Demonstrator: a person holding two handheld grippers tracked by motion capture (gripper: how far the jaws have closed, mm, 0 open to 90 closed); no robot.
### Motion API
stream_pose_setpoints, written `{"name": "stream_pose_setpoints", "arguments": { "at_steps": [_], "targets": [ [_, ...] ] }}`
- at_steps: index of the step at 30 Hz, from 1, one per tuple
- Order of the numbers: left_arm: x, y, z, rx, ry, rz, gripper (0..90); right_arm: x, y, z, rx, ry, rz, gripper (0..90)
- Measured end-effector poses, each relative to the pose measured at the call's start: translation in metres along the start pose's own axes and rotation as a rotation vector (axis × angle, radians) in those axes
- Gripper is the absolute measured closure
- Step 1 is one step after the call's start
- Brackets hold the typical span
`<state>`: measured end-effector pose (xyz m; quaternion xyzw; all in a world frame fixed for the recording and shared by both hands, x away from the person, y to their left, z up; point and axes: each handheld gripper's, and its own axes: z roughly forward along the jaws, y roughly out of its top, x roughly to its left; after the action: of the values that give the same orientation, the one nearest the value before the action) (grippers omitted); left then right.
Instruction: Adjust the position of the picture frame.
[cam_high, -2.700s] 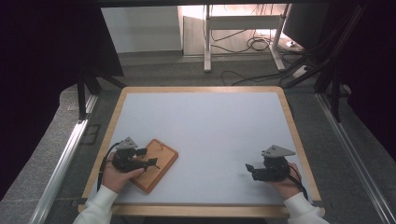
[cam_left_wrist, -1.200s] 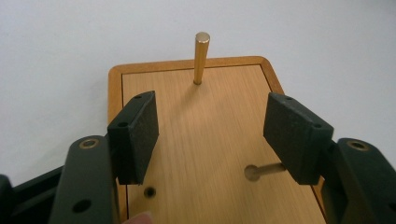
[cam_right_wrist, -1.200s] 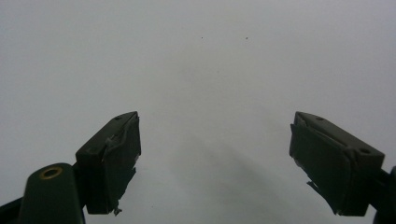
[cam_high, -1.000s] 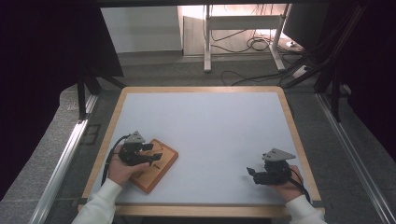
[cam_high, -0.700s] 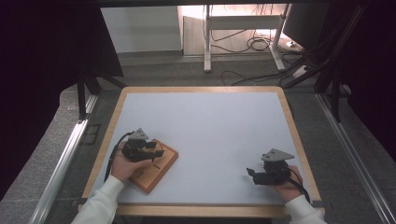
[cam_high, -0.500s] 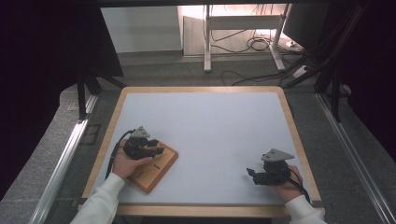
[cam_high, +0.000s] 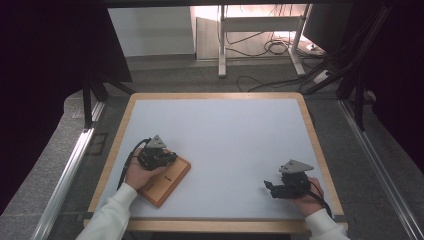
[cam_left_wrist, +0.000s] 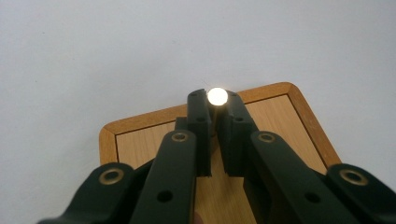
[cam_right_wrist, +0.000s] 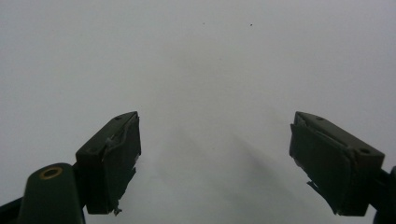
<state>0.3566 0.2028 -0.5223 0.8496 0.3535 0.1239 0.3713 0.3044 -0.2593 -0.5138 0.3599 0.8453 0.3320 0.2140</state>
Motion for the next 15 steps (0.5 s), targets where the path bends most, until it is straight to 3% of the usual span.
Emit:
{"name": "stream_pose_setpoints", "arguments": {
  "at_steps": [7,15],
  "targets": [
    [-0.003,0.002,-0.001,0.0,0.005,-0.024,85.2,0.0,0.0,0.0,-0.004,0.0,0.0,17.1],
    [-0.019,0.018,-0.003,-0.026,-0.011,0.01,85.3,0.0,0.0,0.001,-0.001,0.0,-0.001,17.1]
  ]
}}
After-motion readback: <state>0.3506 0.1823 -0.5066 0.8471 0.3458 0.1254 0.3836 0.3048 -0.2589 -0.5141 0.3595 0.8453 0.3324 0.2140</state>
